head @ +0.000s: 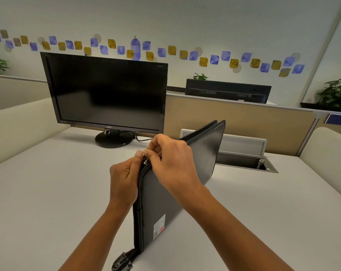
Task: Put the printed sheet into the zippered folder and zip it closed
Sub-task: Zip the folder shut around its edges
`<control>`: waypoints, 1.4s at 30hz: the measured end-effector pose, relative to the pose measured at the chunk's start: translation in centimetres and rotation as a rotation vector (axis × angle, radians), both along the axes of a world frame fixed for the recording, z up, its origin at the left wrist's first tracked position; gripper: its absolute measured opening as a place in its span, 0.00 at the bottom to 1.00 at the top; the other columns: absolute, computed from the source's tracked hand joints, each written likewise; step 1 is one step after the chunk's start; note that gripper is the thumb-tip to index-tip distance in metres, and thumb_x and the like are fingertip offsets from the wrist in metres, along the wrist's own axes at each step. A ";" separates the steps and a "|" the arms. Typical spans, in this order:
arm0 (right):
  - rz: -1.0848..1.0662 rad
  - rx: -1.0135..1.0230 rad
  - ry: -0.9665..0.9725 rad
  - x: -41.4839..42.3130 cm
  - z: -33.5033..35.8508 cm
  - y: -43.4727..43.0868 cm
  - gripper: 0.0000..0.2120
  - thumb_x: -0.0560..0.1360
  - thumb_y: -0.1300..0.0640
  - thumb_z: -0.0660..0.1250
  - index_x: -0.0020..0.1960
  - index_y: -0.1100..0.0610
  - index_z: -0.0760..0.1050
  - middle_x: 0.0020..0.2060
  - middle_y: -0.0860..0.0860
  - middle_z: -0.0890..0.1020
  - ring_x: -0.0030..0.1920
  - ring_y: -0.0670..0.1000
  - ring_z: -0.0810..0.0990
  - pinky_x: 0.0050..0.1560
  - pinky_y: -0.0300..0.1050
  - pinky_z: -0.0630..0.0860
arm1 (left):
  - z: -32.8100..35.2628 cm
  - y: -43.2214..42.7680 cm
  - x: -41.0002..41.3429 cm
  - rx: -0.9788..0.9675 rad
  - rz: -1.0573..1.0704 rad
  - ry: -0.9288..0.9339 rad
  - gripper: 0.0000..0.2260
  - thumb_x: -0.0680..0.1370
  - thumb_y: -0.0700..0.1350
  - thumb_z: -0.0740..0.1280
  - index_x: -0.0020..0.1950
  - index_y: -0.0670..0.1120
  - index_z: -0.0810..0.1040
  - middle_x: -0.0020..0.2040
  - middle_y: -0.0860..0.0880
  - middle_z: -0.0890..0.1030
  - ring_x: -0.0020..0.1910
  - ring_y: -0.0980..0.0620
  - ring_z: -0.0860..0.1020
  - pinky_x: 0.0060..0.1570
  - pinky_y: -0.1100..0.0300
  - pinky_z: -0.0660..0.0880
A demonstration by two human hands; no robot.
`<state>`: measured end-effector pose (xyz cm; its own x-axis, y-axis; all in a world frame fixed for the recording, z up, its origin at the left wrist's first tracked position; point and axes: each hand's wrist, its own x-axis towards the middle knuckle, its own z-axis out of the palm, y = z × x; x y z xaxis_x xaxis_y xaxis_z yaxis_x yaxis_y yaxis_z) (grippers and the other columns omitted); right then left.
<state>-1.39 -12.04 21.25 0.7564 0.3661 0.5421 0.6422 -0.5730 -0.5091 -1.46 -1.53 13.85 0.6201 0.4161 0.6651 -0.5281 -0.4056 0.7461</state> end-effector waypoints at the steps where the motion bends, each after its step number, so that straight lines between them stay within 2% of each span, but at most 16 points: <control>1: -0.010 0.000 -0.008 0.2 0.1 -0.1 0.05 0.75 0.55 0.65 0.47 0.57 0.75 0.42 0.52 0.82 0.39 0.46 0.74 0.43 0.37 0.71 | 0.1 0.0 0.0 0.011 0.007 0.000 0.25 0.75 0.51 0.55 0.31 0.33 0.77 0.23 0.39 0.73 0.25 0.43 0.70 0.25 0.53 0.66; 3: -0.025 -0.004 -0.017 0.4 0.2 -0.3 0.06 0.75 0.55 0.65 0.47 0.57 0.75 0.42 0.52 0.82 0.39 0.46 0.74 0.43 0.38 0.72 | 0.2 0.0 -0.1 0.027 0.015 0.005 0.26 0.75 0.51 0.55 0.30 0.31 0.75 0.24 0.35 0.73 0.27 0.38 0.71 0.27 0.48 0.66; 5: -0.038 -0.004 -0.022 0.8 0.2 -0.3 0.05 0.75 0.54 0.65 0.47 0.56 0.75 0.41 0.52 0.82 0.39 0.46 0.75 0.43 0.40 0.72 | 0.3 0.1 -0.2 0.028 0.015 0.020 0.27 0.75 0.52 0.56 0.29 0.30 0.74 0.24 0.34 0.72 0.26 0.38 0.70 0.27 0.47 0.65; 7: -0.055 -0.002 -0.028 1.2 0.2 -0.5 0.05 0.75 0.55 0.65 0.46 0.56 0.75 0.40 0.51 0.82 0.38 0.46 0.73 0.41 0.39 0.69 | 0.4 0.1 -0.2 0.019 0.006 0.035 0.26 0.75 0.52 0.56 0.29 0.30 0.74 0.23 0.36 0.71 0.25 0.42 0.68 0.25 0.50 0.65; 10: -0.093 -0.012 -0.035 2.1 0.2 -0.7 0.05 0.74 0.55 0.66 0.46 0.56 0.75 0.40 0.52 0.82 0.38 0.47 0.73 0.40 0.39 0.67 | 0.4 0.1 -0.2 0.016 0.005 0.050 0.24 0.76 0.48 0.57 0.27 0.33 0.73 0.21 0.44 0.68 0.24 0.48 0.68 0.22 0.61 0.62; 12: -0.130 -0.018 -0.035 2.9 0.1 -1.0 0.04 0.74 0.55 0.66 0.45 0.56 0.75 0.39 0.51 0.82 0.37 0.48 0.73 0.39 0.39 0.65 | 0.4 0.2 -0.1 0.016 0.008 0.056 0.24 0.77 0.47 0.57 0.25 0.34 0.71 0.21 0.47 0.66 0.23 0.52 0.66 0.22 0.64 0.60; 15: -0.200 -0.020 -0.024 4.1 0.2 -2.0 0.05 0.74 0.55 0.66 0.44 0.56 0.75 0.39 0.52 0.82 0.39 0.50 0.74 0.39 0.40 0.64 | 0.3 0.1 -0.1 0.029 -0.005 0.056 0.26 0.75 0.50 0.57 0.25 0.32 0.70 0.21 0.47 0.65 0.23 0.52 0.65 0.23 0.61 0.59; 19: -0.247 -0.016 -0.017 5.6 0.3 -3.3 0.05 0.74 0.55 0.66 0.44 0.57 0.76 0.40 0.53 0.82 0.41 0.52 0.78 0.41 0.42 0.68 | 0.3 0.0 -0.2 0.041 -0.013 0.057 0.27 0.75 0.50 0.57 0.26 0.29 0.70 0.22 0.45 0.65 0.23 0.53 0.62 0.25 0.52 0.59; 23: -0.265 -0.011 -0.012 6.6 0.2 -3.9 0.05 0.74 0.55 0.67 0.44 0.58 0.75 0.40 0.54 0.82 0.42 0.53 0.78 0.43 0.46 0.74 | 0.3 0.2 -0.1 0.047 -0.022 0.063 0.27 0.75 0.50 0.57 0.26 0.29 0.70 0.22 0.46 0.65 0.23 0.53 0.62 0.24 0.56 0.59; 25: -0.262 -0.008 -0.018 6.8 0.1 -4.1 0.06 0.73 0.55 0.67 0.45 0.58 0.75 0.40 0.54 0.82 0.41 0.52 0.78 0.44 0.47 0.75 | 0.4 0.4 -0.1 0.064 -0.021 0.068 0.27 0.75 0.50 0.57 0.27 0.29 0.71 0.22 0.41 0.65 0.23 0.48 0.61 0.25 0.53 0.59; 28: -0.263 -0.006 -0.023 7.0 0.0 -4.2 0.06 0.73 0.55 0.67 0.45 0.58 0.75 0.40 0.54 0.82 0.40 0.51 0.77 0.42 0.45 0.74 | 0.5 0.8 -0.1 0.093 -0.015 0.073 0.26 0.75 0.49 0.56 0.28 0.28 0.72 0.22 0.34 0.68 0.25 0.42 0.64 0.25 0.51 0.60; 36: -0.268 -0.003 -0.056 6.5 -0.2 -4.2 0.05 0.74 0.56 0.66 0.45 0.58 0.75 0.40 0.54 0.82 0.40 0.51 0.77 0.41 0.44 0.73 | 0.4 0.8 -0.1 0.092 -0.036 0.074 0.26 0.75 0.50 0.56 0.27 0.30 0.73 0.23 0.34 0.69 0.26 0.39 0.65 0.24 0.50 0.61; 39: -0.259 0.023 -0.080 5.9 -0.6 -4.1 0.05 0.74 0.56 0.66 0.44 0.58 0.75 0.40 0.54 0.83 0.42 0.53 0.79 0.44 0.48 0.75 | 0.2 0.8 -0.2 0.074 -0.045 0.073 0.25 0.74 0.50 0.57 0.28 0.31 0.75 0.23 0.35 0.71 0.26 0.41 0.67 0.23 0.55 0.63; 42: -0.250 0.028 -0.098 5.7 -0.9 -4.0 0.05 0.74 0.56 0.66 0.43 0.57 0.75 0.40 0.53 0.83 0.41 0.51 0.78 0.41 0.43 0.72 | 0.2 1.0 -0.3 0.070 -0.054 0.069 0.25 0.74 0.49 0.57 0.28 0.31 0.76 0.23 0.36 0.72 0.26 0.42 0.68 0.22 0.64 0.63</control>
